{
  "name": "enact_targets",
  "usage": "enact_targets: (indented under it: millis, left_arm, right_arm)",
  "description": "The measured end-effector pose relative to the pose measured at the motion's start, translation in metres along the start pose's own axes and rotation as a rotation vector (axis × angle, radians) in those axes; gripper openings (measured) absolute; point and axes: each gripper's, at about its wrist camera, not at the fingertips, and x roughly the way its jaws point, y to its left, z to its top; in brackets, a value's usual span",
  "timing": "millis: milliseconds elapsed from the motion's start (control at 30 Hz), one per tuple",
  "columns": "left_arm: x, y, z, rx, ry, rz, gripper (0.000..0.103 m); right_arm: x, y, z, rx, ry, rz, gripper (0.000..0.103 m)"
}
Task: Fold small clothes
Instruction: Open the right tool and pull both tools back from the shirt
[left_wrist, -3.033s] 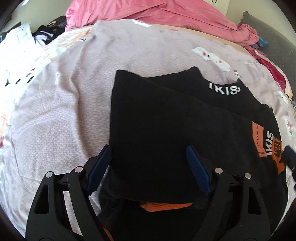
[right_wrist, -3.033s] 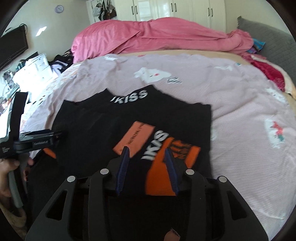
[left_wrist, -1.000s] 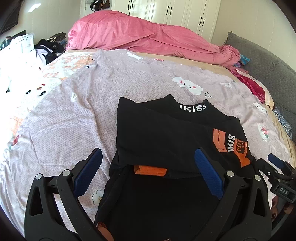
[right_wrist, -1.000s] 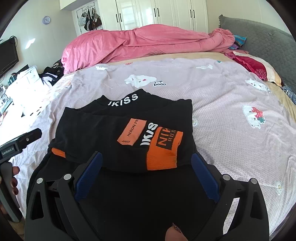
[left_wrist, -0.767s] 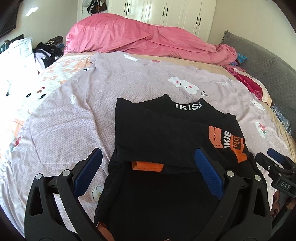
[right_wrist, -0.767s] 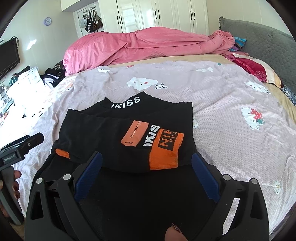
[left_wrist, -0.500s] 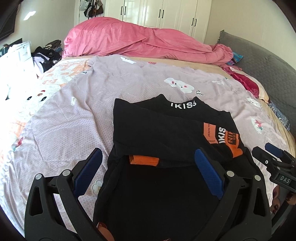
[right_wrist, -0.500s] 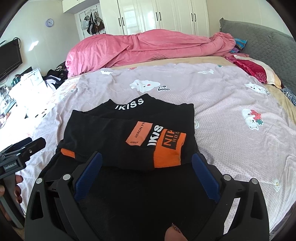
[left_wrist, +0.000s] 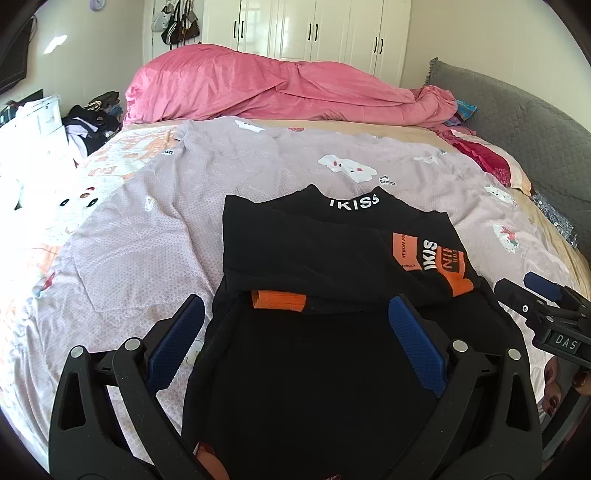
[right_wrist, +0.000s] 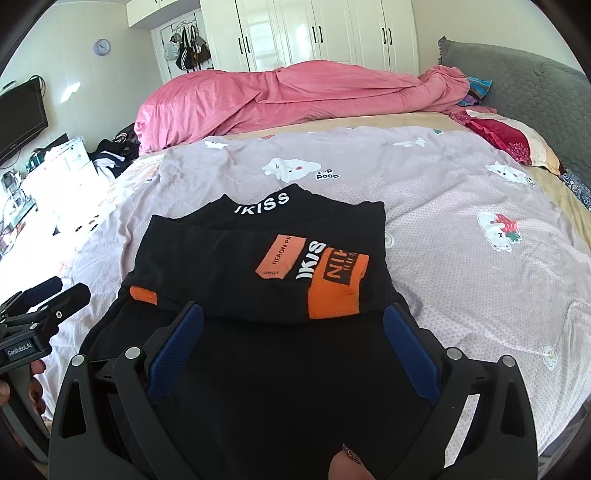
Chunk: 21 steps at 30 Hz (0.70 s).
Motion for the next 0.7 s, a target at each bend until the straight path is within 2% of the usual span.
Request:
enact_targets:
  millis: [700]
  left_arm:
    - [-0.023,0.001,-0.017,0.019,0.000,0.017,0.094]
  right_arm:
    - [-0.026,-0.001,-0.018,-0.010,-0.017,0.012,0.098]
